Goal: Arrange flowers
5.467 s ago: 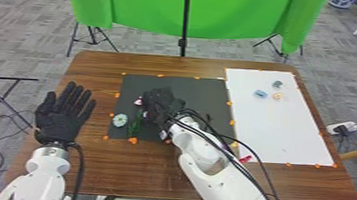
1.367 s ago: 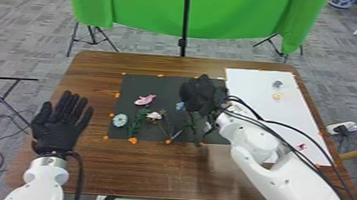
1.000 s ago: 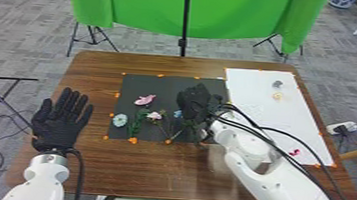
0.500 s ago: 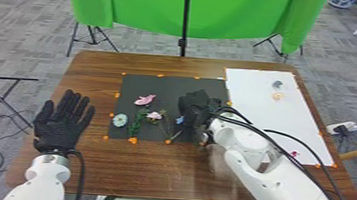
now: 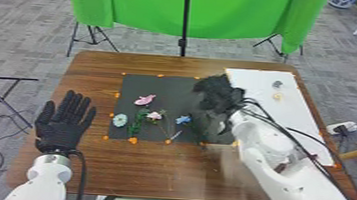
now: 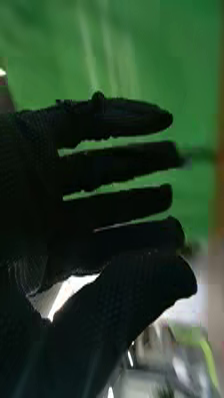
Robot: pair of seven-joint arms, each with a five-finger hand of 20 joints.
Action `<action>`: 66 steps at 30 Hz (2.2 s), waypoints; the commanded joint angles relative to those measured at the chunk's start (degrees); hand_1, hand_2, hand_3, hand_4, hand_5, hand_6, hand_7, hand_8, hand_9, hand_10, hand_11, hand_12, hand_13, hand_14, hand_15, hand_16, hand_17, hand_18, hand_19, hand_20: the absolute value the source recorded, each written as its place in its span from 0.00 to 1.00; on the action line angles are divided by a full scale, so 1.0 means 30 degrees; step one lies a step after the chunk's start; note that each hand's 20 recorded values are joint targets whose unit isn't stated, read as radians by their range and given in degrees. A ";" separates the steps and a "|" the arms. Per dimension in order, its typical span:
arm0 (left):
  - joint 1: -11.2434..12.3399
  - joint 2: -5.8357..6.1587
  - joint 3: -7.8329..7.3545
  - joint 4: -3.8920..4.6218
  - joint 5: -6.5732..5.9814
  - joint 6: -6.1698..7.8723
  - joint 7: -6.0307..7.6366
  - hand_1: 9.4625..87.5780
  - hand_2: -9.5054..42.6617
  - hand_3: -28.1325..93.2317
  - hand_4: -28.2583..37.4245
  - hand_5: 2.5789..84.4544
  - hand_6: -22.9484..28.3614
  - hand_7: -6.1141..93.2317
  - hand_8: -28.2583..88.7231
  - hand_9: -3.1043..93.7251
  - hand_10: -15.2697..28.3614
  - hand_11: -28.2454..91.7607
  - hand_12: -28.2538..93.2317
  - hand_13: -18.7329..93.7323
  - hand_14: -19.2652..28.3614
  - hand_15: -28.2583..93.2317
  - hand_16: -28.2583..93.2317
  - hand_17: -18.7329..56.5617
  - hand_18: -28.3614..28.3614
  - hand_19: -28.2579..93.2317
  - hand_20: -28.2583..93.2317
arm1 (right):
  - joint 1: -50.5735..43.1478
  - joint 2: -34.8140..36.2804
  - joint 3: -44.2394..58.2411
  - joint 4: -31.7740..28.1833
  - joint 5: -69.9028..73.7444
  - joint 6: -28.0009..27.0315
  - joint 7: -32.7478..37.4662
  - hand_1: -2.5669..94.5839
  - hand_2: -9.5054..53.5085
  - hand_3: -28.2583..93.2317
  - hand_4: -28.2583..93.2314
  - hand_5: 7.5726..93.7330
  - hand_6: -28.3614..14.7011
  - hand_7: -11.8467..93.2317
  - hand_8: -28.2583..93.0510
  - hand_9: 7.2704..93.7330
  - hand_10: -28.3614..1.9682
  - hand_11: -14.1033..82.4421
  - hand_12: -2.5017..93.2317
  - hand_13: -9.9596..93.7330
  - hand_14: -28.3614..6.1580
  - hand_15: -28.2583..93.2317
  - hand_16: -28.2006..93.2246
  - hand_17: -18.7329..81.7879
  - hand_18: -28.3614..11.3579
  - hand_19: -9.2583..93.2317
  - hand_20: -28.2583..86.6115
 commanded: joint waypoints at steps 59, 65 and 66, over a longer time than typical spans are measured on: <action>0.1332 -0.0123 0.0157 -0.0372 0.1217 0.0099 -0.0014 0.22 0.55 0.87 0.00 0.57 0.63 0.21 0.15 0.47 0.69 0.43 0.30 0.44 0.74 0.57 0.16 0.15 0.75 0.55 0.34 | 0.0849 0.1142 -0.0735 0.2864 0.0245 0.3283 -0.3300 0.63 0.00 0.80 0.00 0.86 0.76 0.35 0.21 0.90 0.68 0.18 0.32 0.73 0.67 0.41 0.50 0.44 0.28 0.74 0.50; 0.1240 -0.0150 0.0077 -0.0383 0.1247 0.0246 -0.0325 0.21 0.55 0.87 0.00 0.57 0.63 0.21 0.15 0.47 0.69 0.43 0.30 0.44 0.74 0.57 0.16 0.15 0.75 0.55 0.34 | 0.0414 0.1193 -0.0660 0.2649 0.0327 0.2363 -0.2705 0.62 0.00 0.81 0.00 0.86 0.76 0.35 0.21 0.87 0.67 0.19 0.31 0.72 0.66 0.41 0.50 0.44 0.27 0.74 0.50; 0.1349 -0.0065 0.0064 -0.0430 0.1124 0.0187 -0.0193 0.21 0.55 0.87 0.00 0.57 0.63 0.21 0.15 0.47 0.69 0.43 0.30 0.44 0.74 0.57 0.16 0.14 0.75 0.55 0.34 | 0.0335 0.1215 -0.0635 0.2586 0.0345 0.2349 -0.2760 0.62 0.00 0.81 0.00 0.86 0.76 0.35 0.21 0.87 0.67 0.19 0.31 0.72 0.65 0.41 0.49 0.44 0.27 0.74 0.50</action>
